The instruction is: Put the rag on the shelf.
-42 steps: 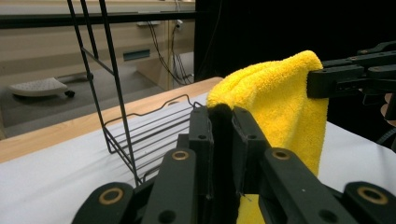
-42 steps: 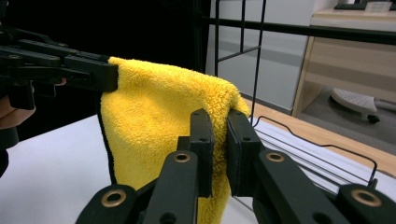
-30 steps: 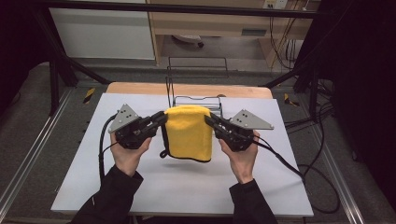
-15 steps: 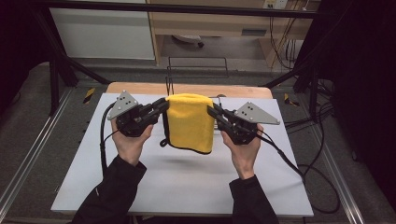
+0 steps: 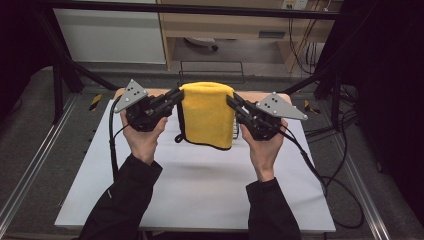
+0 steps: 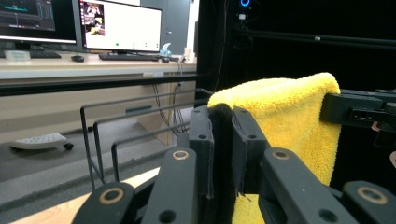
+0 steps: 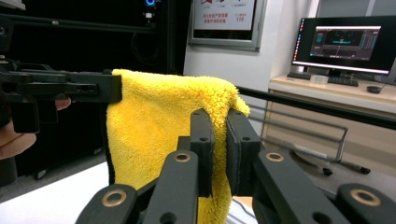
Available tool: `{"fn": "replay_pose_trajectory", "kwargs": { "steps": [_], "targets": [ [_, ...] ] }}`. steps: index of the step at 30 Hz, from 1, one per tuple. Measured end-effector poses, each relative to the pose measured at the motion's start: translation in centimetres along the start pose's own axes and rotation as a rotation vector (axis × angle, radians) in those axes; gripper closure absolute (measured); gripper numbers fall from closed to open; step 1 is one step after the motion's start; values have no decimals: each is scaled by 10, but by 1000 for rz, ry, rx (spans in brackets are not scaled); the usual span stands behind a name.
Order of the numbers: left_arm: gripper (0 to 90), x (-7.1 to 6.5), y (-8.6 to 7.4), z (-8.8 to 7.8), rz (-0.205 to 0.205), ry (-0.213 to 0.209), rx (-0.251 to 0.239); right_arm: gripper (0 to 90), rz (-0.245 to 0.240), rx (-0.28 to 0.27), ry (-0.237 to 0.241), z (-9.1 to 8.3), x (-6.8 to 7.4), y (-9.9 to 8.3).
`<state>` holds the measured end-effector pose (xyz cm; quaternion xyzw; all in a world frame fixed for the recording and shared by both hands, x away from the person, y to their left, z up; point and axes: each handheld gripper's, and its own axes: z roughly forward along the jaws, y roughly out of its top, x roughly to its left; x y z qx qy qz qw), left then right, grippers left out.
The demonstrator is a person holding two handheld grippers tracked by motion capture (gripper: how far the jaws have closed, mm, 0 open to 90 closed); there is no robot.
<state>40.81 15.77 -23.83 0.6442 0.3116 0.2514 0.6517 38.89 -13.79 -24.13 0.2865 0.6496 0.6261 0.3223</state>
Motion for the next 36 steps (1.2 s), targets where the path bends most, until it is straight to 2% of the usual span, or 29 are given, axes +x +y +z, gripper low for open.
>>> {"fn": "replay_pose_trajectory", "kwargs": {
  "steps": [7, 25, 27, 34, 36],
  "targets": [
    [801, 2, 15, 9, -15, 7, -38, 829, 1, -32, -24, 5, -5, 15],
    [801, 4, 52, 28, 16, 26, -92, 830, -23, -74, -64, 18, -23, 51],
    [802, 5, 56, 29, 30, 28, -97, 830, -25, -81, -67, 20, -25, 55],
    [802, 7, 70, 34, 26, 31, -123, 831, -28, -105, -82, 28, -29, 67],
    [802, 7, 75, 35, 37, 33, -128, 831, -28, -110, -86, 29, -31, 72]
  ]
}}
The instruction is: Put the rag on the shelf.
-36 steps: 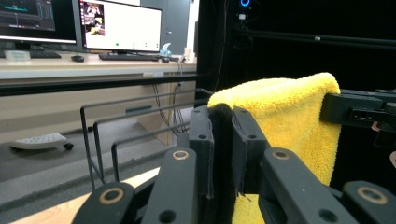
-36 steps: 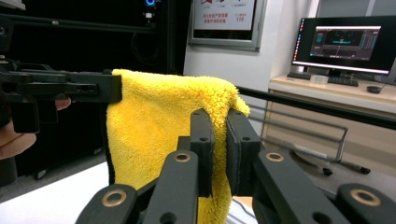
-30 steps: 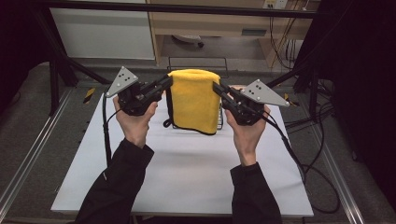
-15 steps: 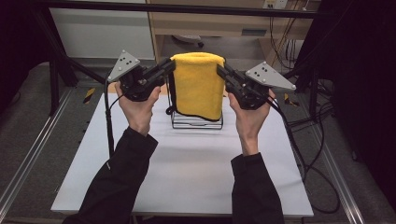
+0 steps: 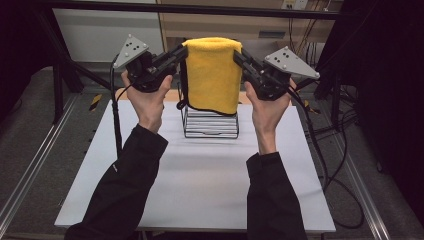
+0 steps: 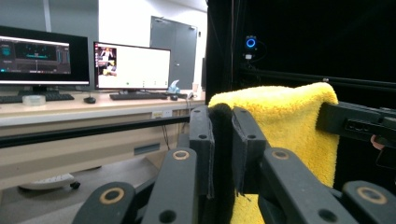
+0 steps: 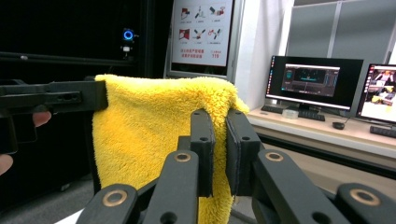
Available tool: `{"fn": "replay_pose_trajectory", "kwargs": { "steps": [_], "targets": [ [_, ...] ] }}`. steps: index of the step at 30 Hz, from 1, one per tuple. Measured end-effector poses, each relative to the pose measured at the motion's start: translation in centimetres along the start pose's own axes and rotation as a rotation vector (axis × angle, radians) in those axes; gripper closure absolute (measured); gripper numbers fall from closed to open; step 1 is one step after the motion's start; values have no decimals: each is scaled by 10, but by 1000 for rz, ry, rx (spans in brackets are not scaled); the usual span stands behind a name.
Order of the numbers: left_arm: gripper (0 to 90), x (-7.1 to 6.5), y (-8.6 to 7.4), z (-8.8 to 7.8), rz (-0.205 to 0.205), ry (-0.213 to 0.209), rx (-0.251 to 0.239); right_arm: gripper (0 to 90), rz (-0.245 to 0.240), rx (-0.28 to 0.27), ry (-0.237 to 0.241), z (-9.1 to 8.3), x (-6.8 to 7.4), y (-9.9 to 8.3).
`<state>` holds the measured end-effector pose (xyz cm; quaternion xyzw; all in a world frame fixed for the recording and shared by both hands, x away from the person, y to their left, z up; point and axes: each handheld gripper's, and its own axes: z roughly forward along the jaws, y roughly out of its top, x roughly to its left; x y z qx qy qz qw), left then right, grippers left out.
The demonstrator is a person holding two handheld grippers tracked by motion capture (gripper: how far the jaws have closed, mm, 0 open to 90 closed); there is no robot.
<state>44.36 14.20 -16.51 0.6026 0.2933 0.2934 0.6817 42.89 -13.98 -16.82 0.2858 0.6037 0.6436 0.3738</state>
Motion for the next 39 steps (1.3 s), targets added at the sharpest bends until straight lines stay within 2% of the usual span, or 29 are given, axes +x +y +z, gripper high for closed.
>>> {"fn": "replay_pose_trajectory", "kwargs": {
  "steps": [7, 13, 21, 25, 32, 37, 39],
  "targets": [
    [802, -1, 17, 7, 46, 18, -7, 831, -6, -16, -13, 8, -7, 14],
    [802, 0, 27, 15, 44, 15, -9, 832, 2, -31, -18, 14, -13, 22],
    [802, 12, 35, 28, 27, 19, -9, 832, -2, -35, -22, 29, -22, 29],
    [802, 15, 40, 35, 45, 34, -5, 832, 4, -38, -24, 36, -26, 32],
    [802, 23, 50, 46, 39, 43, -4, 831, 7, -45, -30, 49, -34, 39],
    [802, 29, 51, 53, 33, 48, 0, 831, 2, -43, -39, 58, -38, 41],
    [802, 32, 50, 56, 42, 55, 6, 831, -2, -38, -39, 61, -39, 40]
  ]
}}
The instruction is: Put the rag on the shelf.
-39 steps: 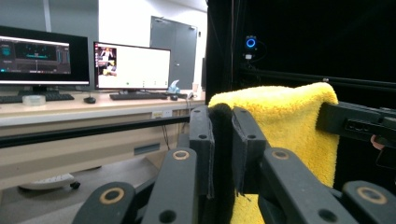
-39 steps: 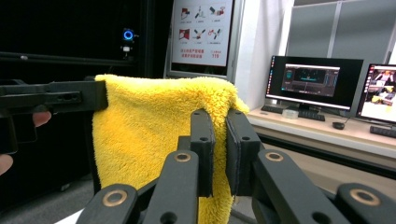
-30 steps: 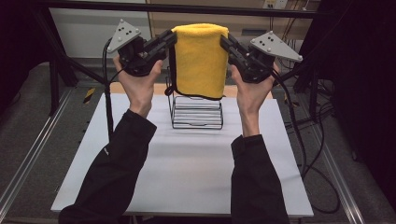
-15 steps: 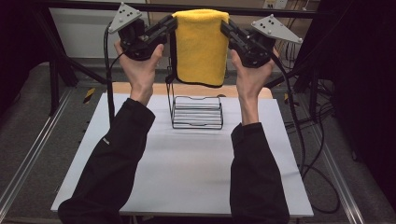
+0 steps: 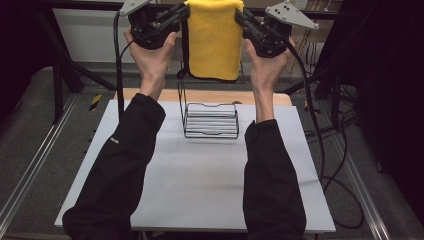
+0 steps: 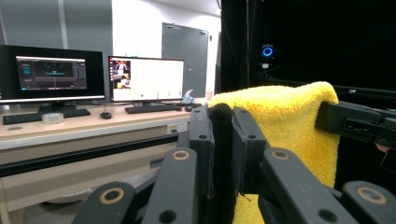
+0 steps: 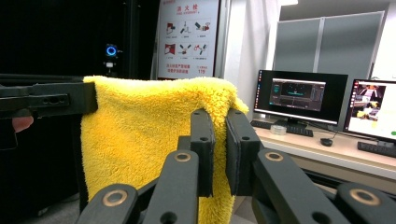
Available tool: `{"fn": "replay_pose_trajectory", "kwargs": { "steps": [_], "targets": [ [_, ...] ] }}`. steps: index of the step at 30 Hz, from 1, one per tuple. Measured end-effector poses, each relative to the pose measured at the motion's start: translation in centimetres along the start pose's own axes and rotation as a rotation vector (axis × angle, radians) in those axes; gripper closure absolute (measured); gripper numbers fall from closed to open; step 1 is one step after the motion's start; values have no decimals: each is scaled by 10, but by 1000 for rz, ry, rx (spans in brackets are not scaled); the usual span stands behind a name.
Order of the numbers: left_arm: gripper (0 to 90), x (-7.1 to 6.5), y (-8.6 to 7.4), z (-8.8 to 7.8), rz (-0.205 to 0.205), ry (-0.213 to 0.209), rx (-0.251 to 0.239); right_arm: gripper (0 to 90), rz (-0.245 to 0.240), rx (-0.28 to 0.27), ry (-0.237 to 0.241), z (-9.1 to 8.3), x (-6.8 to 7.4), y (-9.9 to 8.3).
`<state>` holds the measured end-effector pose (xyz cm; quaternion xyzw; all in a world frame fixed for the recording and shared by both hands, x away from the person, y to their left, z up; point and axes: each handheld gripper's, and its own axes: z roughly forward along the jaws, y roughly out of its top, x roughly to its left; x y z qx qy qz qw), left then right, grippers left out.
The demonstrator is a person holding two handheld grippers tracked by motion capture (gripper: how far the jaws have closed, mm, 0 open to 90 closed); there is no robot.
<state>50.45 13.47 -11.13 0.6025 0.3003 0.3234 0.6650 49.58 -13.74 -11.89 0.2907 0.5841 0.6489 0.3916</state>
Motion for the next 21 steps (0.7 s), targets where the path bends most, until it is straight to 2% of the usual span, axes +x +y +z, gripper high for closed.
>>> {"fn": "replay_pose_trajectory", "kwargs": {
  "steps": [7, 11, 13, 17, 21],
  "targets": [
    [802, 12, -11, 13, 21, 13, 33, 831, -8, 37, -6, 15, -6, -11],
    [802, 18, -19, 16, 12, 7, 41, 831, -1, 54, -3, 22, -9, -18],
    [802, 20, -23, 18, 20, 11, 60, 831, -7, 58, 1, 23, -10, -21],
    [801, 19, -34, 17, 11, -7, 70, 831, -6, 79, 4, 21, -12, -31],
    [801, 16, -45, 14, 27, -26, 93, 830, 12, 97, 12, 14, -13, -42]
  ]
}}
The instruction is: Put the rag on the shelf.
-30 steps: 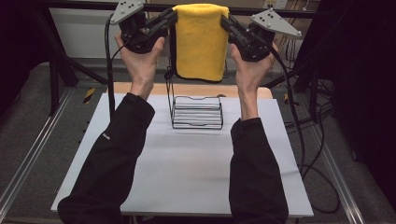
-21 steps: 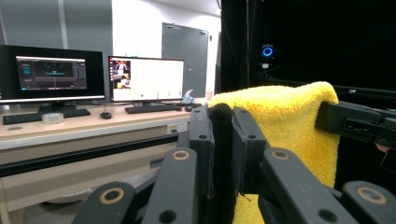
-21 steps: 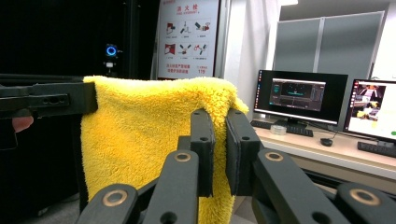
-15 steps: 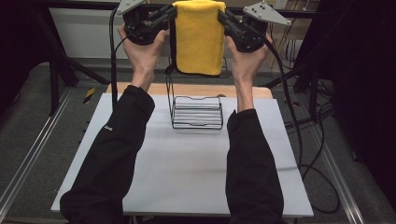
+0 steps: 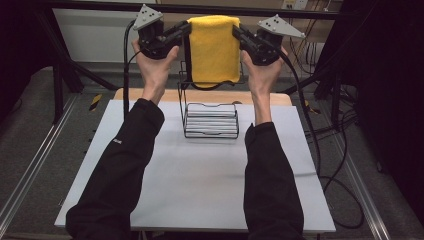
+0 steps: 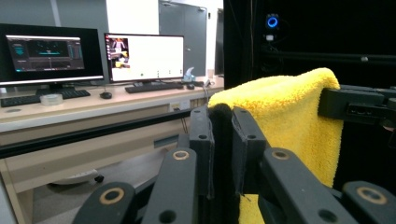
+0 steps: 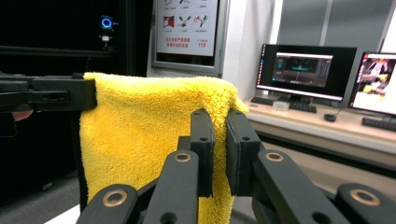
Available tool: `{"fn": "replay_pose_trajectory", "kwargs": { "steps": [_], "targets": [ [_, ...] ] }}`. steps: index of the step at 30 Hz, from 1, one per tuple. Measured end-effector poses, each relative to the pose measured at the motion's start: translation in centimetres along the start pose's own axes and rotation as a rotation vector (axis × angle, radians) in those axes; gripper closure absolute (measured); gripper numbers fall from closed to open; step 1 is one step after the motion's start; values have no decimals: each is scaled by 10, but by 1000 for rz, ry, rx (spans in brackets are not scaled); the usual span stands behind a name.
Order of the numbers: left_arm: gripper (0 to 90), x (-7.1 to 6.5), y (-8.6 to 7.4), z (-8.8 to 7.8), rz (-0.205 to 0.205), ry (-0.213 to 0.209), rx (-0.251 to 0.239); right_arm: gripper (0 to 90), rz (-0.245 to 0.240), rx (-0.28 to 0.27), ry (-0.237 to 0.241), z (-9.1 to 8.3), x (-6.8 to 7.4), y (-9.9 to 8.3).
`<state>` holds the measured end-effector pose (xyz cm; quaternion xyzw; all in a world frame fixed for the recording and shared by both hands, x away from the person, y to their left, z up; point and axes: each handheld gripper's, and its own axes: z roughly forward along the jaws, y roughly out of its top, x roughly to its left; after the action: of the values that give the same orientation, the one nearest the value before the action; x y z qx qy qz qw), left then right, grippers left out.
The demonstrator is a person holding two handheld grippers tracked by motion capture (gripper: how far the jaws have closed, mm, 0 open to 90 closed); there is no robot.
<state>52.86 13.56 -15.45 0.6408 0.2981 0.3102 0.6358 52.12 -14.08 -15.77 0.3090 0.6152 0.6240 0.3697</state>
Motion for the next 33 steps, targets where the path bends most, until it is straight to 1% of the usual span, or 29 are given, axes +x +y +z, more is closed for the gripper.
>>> {"fn": "replay_pose_trajectory", "kwargs": {
  "steps": [4, 6, 11, 12, 13, 16, 20, 21, 23, 24, 27, 33],
  "targets": [
    [802, -3, -11, -3, 16, -13, 21, 830, 14, 19, 16, -6, -1, -13],
    [801, -4, -16, -5, 12, -24, 25, 830, 25, 27, 26, -9, -1, -20],
    [801, -7, -27, -10, 12, -50, 33, 830, 34, 37, 42, -15, 0, -32],
    [801, -7, -29, -12, 13, -51, 36, 830, 26, 36, 43, -16, 0, -33],
    [801, -8, -30, -13, 14, -55, 38, 830, 30, 41, 45, -17, 1, -34],
    [801, -9, -33, -16, 18, -59, 44, 829, 10, 50, 48, -21, 3, -36],
    [801, -12, -35, -21, 24, -70, 48, 828, 7, 55, 54, -24, 5, -38],
    [801, -13, -36, -23, 34, -72, 50, 828, 5, 55, 55, -25, 6, -38],
    [801, -15, -37, -24, 43, -76, 54, 828, 3, 59, 59, -28, 7, -39],
    [801, -15, -37, -25, 41, -78, 54, 828, -6, 58, 63, -30, 7, -40],
    [800, -17, -39, -28, 44, -84, 62, 827, -9, 62, 67, -34, 10, -42],
    [800, -21, -46, -33, 64, -92, 85, 826, -39, 82, 73, -41, 13, -48]
  ]
}}
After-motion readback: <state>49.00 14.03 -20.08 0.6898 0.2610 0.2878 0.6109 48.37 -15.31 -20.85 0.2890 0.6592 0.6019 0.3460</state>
